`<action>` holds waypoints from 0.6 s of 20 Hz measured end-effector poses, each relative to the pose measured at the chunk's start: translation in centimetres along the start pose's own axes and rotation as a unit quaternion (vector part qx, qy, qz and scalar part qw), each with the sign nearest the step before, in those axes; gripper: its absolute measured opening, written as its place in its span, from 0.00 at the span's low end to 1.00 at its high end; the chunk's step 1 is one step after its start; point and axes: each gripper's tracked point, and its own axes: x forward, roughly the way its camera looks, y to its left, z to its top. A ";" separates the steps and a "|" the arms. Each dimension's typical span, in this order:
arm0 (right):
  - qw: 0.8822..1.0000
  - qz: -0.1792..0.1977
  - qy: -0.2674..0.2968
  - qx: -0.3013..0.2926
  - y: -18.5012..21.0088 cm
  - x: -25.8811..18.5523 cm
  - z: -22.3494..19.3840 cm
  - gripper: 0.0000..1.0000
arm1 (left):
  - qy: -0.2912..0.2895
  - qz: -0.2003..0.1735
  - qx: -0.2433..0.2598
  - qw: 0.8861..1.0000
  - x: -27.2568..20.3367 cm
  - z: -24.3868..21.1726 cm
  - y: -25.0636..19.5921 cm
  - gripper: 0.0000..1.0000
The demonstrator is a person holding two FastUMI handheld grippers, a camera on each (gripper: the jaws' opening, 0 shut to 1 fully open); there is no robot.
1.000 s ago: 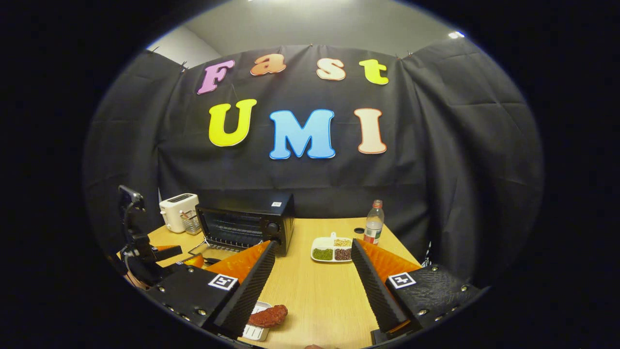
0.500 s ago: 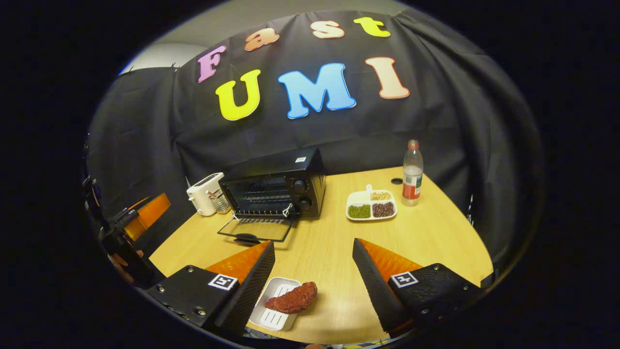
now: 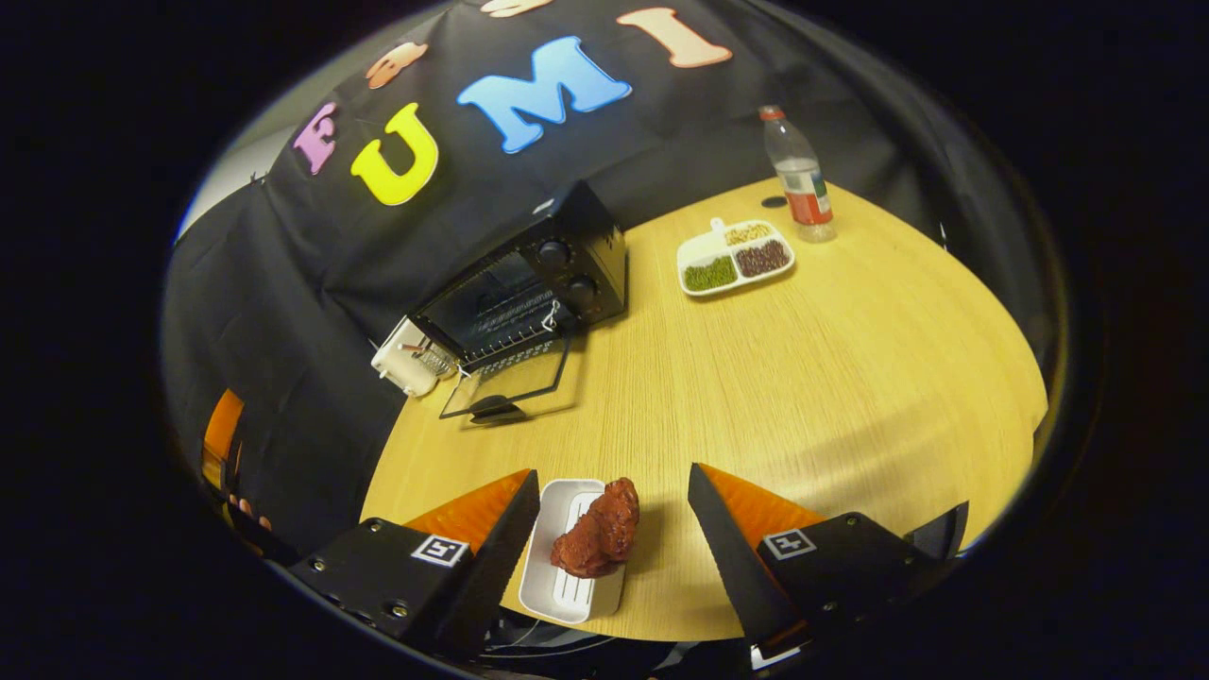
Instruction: Open the electric oven with the left hand, put the food in, and close the electric oven.
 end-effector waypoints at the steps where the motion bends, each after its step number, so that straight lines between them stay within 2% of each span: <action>1: 1.000 0.006 0.012 0.015 0.1 0.1 -0.8 0.96 | -0.001 0.004 0.000 1.000 -0.2 0.1 0.3 0.96; 2: 0.999 0.010 0.026 0.028 0.1 0.5 -1.4 0.95 | -0.001 0.010 0.001 1.000 -0.5 0.2 0.6 0.93; 4: 0.997 0.019 0.048 0.051 0.2 1.0 -2.6 0.96 | 0.000 0.017 0.002 1.000 -0.8 0.1 1.1 1.00; 5: 0.996 0.022 0.055 0.061 0.3 1.0 -2.8 0.96 | 0.001 0.020 0.001 1.000 -0.8 0.1 1.4 1.00; 6: 0.995 0.026 0.062 0.072 0.5 1.4 -3.2 0.90 | 0.002 0.023 -0.001 1.000 -0.8 0.0 1.5 1.00; 7: 0.994 0.028 0.068 0.083 0.6 1.6 -3.5 0.77 | 0.004 0.024 -0.003 1.000 -0.7 -0.2 1.6 1.00; 9: 0.992 0.030 0.074 0.099 0.6 1.8 -3.8 0.63 | 0.006 0.025 -0.003 1.000 -0.6 -0.6 1.7 1.00; 10: 0.992 0.020 0.070 0.104 0.1 2.1 -3.6 0.57 | 0.007 0.025 -0.002 1.000 -0.5 -0.6 1.7 0.96; 11: 0.991 0.026 0.071 0.114 0.5 1.6 -3.6 0.33 | 0.007 0.025 -0.002 1.000 -0.3 -0.6 1.8 0.96; 12: 0.989 0.037 0.081 0.120 0.9 1.8 -4.0 0.25 | 0.006 0.024 -0.002 1.000 -0.1 -0.6 1.8 1.00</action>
